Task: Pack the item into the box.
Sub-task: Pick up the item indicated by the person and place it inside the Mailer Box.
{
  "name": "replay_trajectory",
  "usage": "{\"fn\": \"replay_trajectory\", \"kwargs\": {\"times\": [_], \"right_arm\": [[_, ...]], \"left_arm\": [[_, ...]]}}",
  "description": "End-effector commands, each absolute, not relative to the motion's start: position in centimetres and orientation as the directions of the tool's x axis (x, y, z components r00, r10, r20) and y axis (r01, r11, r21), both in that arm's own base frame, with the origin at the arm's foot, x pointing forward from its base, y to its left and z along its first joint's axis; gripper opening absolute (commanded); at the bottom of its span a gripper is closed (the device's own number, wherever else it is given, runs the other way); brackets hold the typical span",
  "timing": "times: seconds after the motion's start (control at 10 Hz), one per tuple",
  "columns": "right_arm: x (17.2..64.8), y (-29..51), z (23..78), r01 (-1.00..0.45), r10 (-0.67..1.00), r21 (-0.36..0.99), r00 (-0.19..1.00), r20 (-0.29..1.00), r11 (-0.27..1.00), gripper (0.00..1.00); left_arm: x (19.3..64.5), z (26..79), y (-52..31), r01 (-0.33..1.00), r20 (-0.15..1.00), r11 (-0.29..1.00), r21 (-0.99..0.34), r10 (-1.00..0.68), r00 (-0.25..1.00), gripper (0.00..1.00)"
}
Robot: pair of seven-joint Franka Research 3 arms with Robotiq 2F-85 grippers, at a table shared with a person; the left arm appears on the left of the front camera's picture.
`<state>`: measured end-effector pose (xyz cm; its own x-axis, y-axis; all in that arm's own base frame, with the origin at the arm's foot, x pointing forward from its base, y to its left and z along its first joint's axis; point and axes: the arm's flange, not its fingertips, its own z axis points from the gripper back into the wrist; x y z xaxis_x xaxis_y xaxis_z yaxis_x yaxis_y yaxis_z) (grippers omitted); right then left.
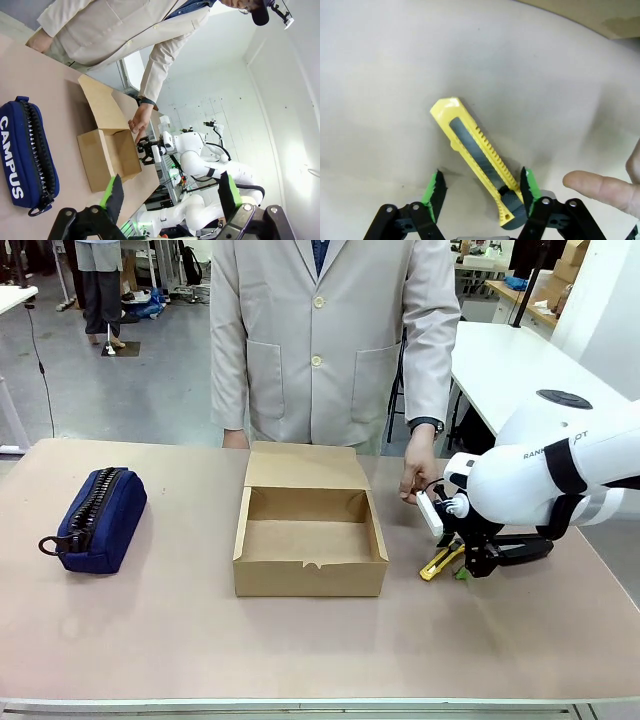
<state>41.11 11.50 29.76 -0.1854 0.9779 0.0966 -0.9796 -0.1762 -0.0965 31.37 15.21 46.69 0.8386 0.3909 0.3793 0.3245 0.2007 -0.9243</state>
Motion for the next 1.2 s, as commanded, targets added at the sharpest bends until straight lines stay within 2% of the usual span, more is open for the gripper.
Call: {"fn": "replay_trajectory", "kwargs": {"times": [0.0,0.2,0.3,0.4,0.9,1.1], "right_arm": [[41.5,10.8,29.8,-0.975,0.968,-0.097,-0.211,0.135,-0.199,0.00],[41.4,10.5,30.0,-0.975,0.968,-0.098,-0.212,0.133,-0.200,0.00],[41.4,10.4,30.1,-0.974,0.968,-0.098,-0.214,0.134,-0.202,0.03],[41.3,10.3,30.2,-0.973,0.965,-0.096,-0.220,0.141,-0.208,0.00],[40.9,9.6,30.9,-0.971,0.960,-0.091,-0.232,0.155,-0.220,0.00],[39.1,9.2,33.9,-0.976,0.956,-0.027,-0.217,0.199,-0.216,0.00]], "left_arm": [[31.5,46.9,15.1,0.349,0.399,0.194,-0.917,0.394,0.828,1.00],[31.5,46.9,15.1,0.349,0.399,0.194,-0.917,0.394,0.828,1.00],[31.5,46.9,15.1,0.349,0.399,0.194,-0.917,0.394,0.828,1.00],[31.5,46.9,15.1,0.349,0.399,0.194,-0.917,0.394,0.828,1.00],[31.5,46.9,15.1,0.349,0.399,0.194,-0.917,0.394,0.828,1.00],[31.5,46.9,15.1,0.349,0.399,0.194,-0.917,0.394,0.828,1.00]]}}
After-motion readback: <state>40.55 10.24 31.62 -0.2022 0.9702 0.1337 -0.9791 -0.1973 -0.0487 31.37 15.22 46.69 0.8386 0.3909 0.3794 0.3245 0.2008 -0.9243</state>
